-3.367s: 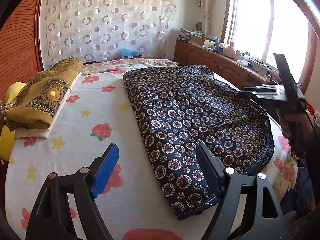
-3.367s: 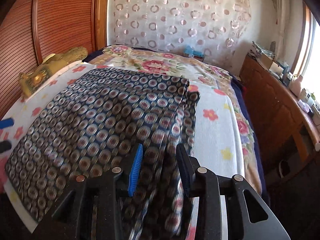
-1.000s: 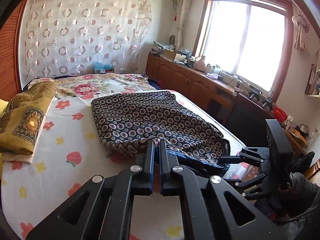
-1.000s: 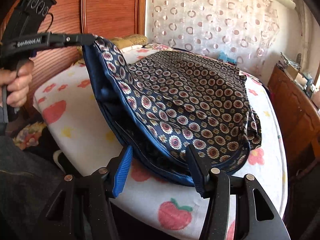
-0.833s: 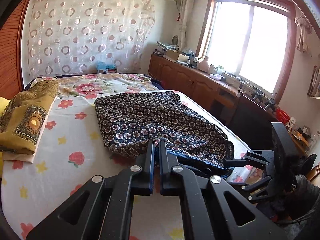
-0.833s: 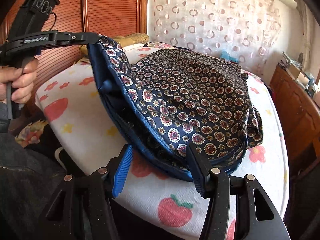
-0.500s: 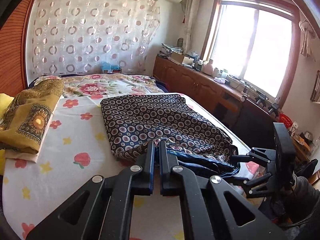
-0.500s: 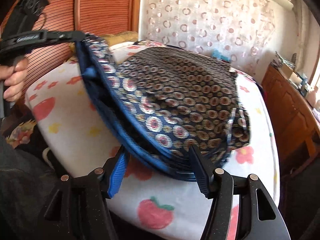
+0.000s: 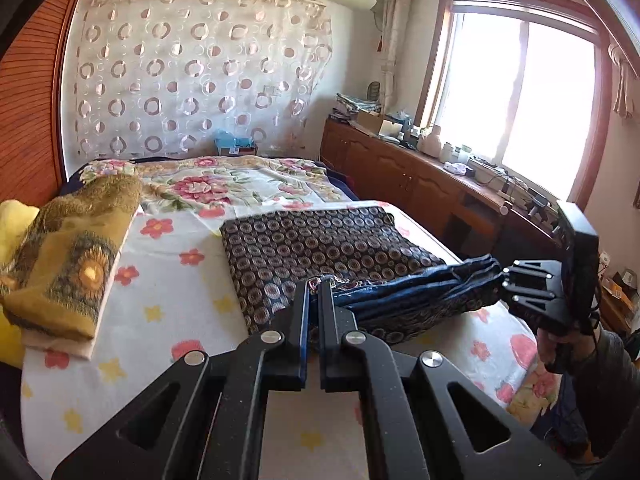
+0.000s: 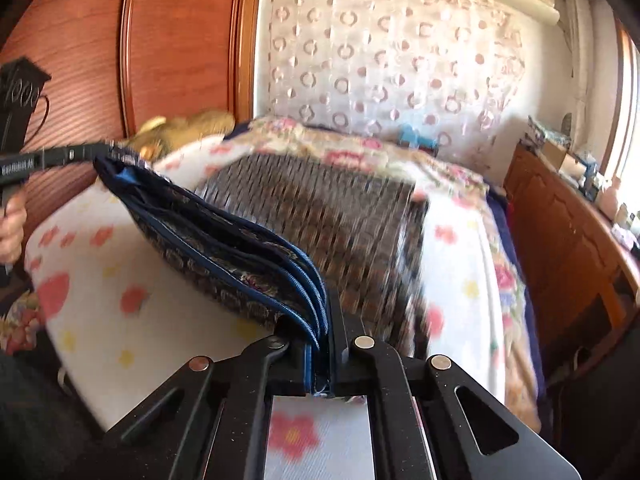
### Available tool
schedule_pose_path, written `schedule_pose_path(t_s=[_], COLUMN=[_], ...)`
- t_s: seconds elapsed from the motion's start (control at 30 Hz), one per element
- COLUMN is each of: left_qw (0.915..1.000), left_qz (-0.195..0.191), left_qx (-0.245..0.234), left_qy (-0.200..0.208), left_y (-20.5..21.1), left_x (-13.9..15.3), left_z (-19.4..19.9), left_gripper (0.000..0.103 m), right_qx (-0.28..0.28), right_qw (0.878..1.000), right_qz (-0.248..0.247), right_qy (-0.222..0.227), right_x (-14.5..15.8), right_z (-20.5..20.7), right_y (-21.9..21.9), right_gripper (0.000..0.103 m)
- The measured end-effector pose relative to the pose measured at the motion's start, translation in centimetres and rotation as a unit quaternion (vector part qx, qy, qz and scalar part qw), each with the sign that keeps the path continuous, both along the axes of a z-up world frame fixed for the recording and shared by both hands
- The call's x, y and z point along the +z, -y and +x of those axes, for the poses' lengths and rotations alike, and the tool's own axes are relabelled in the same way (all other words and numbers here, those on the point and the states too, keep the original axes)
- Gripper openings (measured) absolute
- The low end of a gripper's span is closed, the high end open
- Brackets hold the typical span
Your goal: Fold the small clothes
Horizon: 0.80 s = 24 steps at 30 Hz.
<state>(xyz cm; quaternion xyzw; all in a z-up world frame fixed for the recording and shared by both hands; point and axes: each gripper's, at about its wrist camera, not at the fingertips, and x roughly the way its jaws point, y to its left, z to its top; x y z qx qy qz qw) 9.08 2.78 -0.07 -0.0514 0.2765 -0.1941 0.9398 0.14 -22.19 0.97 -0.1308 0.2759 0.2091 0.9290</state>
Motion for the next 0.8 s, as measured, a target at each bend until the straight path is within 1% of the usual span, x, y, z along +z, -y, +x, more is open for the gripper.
schedule_pose_path(t_s=[0.13, 0.3, 0.4, 0.47, 0.67, 0.7, 0.73, 0.8], left_qw=[0.9999, 0.9995, 0.9990, 0.9986, 0.9967, 0.9962, 0.9958, 0.9943], left_qz=[0.001, 0.007, 0.011, 0.014, 0.023, 0.028, 0.034, 0.047], left_qx=[0.014, 0.032, 0.038, 0.040, 0.049, 0.052, 0.054, 0.058], left_qy=[0.005, -0.006, -0.021, -0.031, -0.060, -0.064, -0.066, -0.076], left_y=[-0.6, -1.1, -1.3, -1.3, -1.7, -1.7, -1.6, -1.6], left_x=[0.6, 0.6, -0.1, -0.7, -2.5, -2.8, -3.0, -3.6], left_z=[3.3, 8.4, 11.2, 13.1, 17.2, 17.7, 18.0, 18.8], left_gripper=[0.004, 0.004, 0.004, 0.004, 0.004, 0.005, 0.009, 0.014], right_qx=[-0.002, -0.005, -0.005, -0.007, -0.002, -0.001, 0.001, -0.001], right_qw=[1.000, 1.000, 1.000, 1.000, 0.999, 0.999, 0.999, 0.999], right_qz=[0.001, 0.004, 0.001, 0.001, 0.012, 0.014, 0.014, 0.006], right_qy=[0.023, 0.021, 0.009, -0.003, -0.034, -0.038, -0.042, -0.048], right_x=[2.2, 3.3, 3.0, 2.0, 1.1, 1.0, 1.0, 0.6], right_z=[3.2, 7.7, 11.2, 13.7, 19.1, 19.7, 20.2, 20.8], right_y=[-0.6, -1.3, -1.7, -1.8, -1.7, -1.8, -1.8, -2.1], right_gripper=[0.004, 0.004, 0.004, 0.004, 0.004, 0.004, 0.004, 0.004])
